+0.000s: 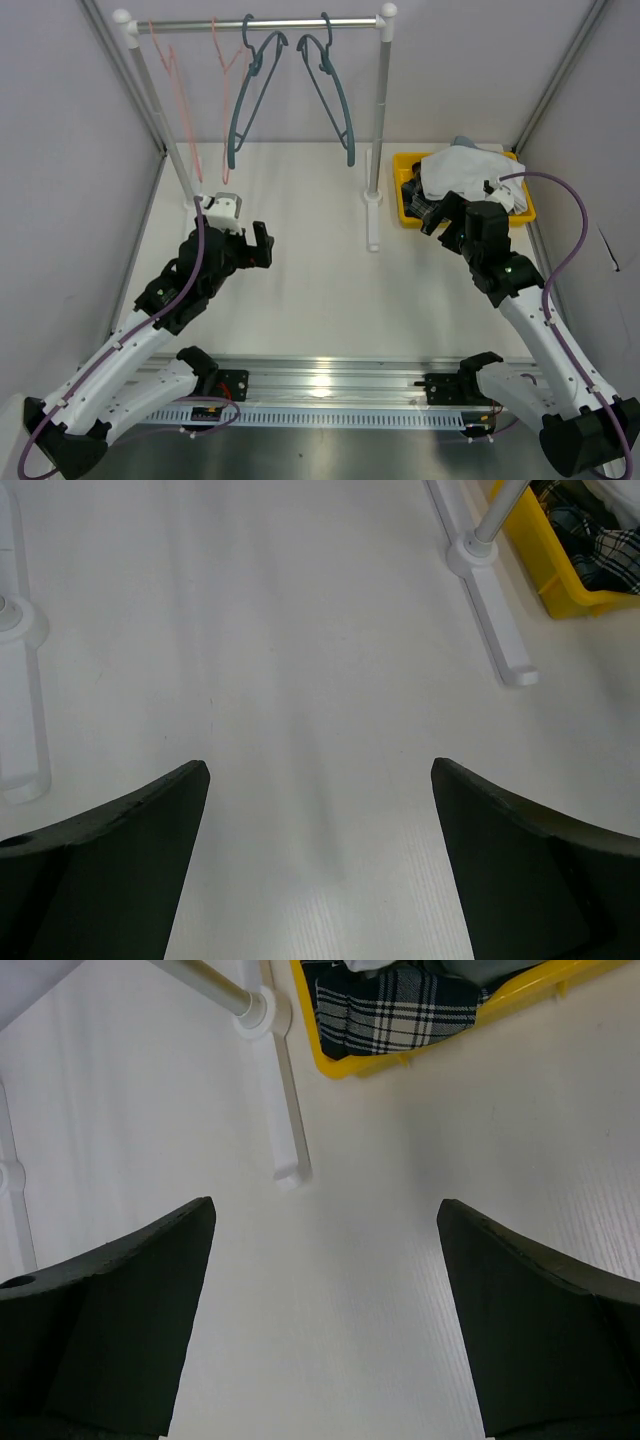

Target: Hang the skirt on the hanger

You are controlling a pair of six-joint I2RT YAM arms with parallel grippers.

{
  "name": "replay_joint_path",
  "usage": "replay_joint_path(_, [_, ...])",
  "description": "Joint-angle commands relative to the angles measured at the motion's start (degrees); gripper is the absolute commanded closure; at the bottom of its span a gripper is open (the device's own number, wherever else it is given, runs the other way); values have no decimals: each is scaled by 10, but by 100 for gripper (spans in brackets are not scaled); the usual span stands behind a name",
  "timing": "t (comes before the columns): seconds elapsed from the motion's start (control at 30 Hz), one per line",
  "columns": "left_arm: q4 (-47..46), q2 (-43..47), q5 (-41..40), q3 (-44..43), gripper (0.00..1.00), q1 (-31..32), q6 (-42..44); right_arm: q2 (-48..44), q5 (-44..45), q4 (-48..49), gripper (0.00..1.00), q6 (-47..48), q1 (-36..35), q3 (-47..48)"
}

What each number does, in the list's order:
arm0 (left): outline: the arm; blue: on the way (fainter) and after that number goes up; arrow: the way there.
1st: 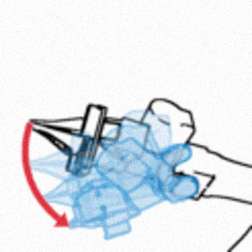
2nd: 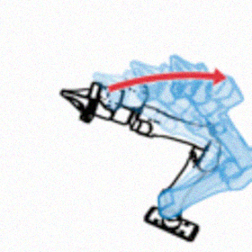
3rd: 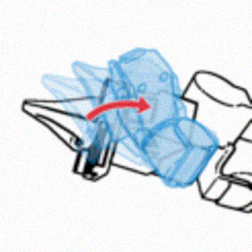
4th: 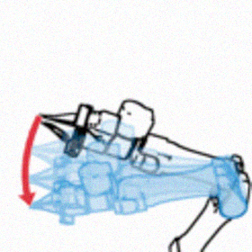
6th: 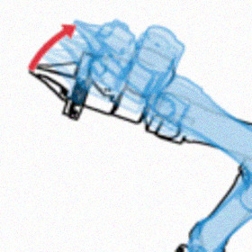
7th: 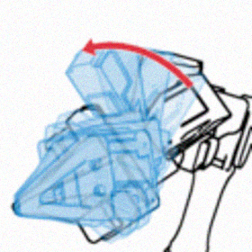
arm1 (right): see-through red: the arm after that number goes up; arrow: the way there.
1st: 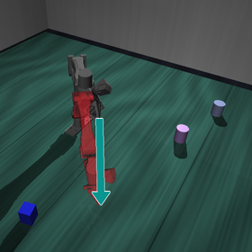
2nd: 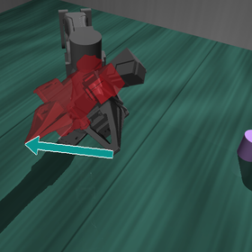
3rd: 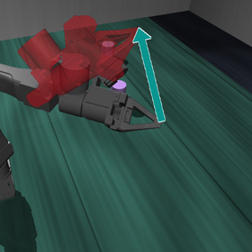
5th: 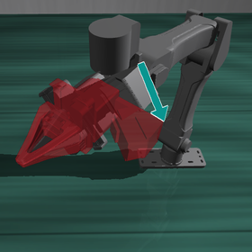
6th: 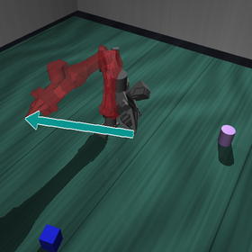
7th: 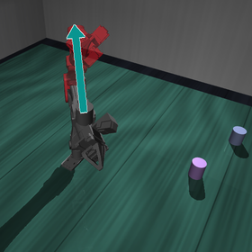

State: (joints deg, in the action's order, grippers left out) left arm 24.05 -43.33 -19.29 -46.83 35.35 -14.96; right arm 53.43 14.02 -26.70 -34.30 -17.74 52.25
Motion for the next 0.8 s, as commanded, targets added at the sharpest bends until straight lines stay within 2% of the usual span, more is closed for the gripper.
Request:
replay_joint_path(0.0, [-25, 2, 11, 0, 1, 0, -5, -6, -4, 16, 0, 13, 3, 15])
replay_joint_path(0.13, [-26, 4, 14, 1, 1, 0, -5, 20, 2, 4, 1, 22, 4, 43])
replay_joint_path(0.23, [-26, 4, 19, 1, 1, 0, -6, 74, 9, 0, 1, 43, 8, 99])
replay_joint_path(0.27, [-27, 3, 20, 1, 1, 0, -6, 117, 16, -4, 2, 49, 14, 117])
replay_joint_path(0.33, [-25, 3, 21, -2, 1, 0, -6, 171, 23, -10, 10, 67, 29, 184])
replay_joint_path(0.37, [-23, 3, 20, -3, 1, 0, -6, 229, 22, -18, 14, 71, 38, 209])
replay_joint_path(0.4, [-23, 4, 20, -4, 1, 1, -6, 258, 11, -20, 22, 79, 58, 234])
replay_joint_path(0.6, [-20, 12, 18, -4, 1, 0, -6, 477, 7, -64, 40, 115, 92, 439])
replay_joint_path(0.77, [-18, 14, 22, -5, 1, 1, -7, 577, 17, -116, 52, 142, 89, 549])
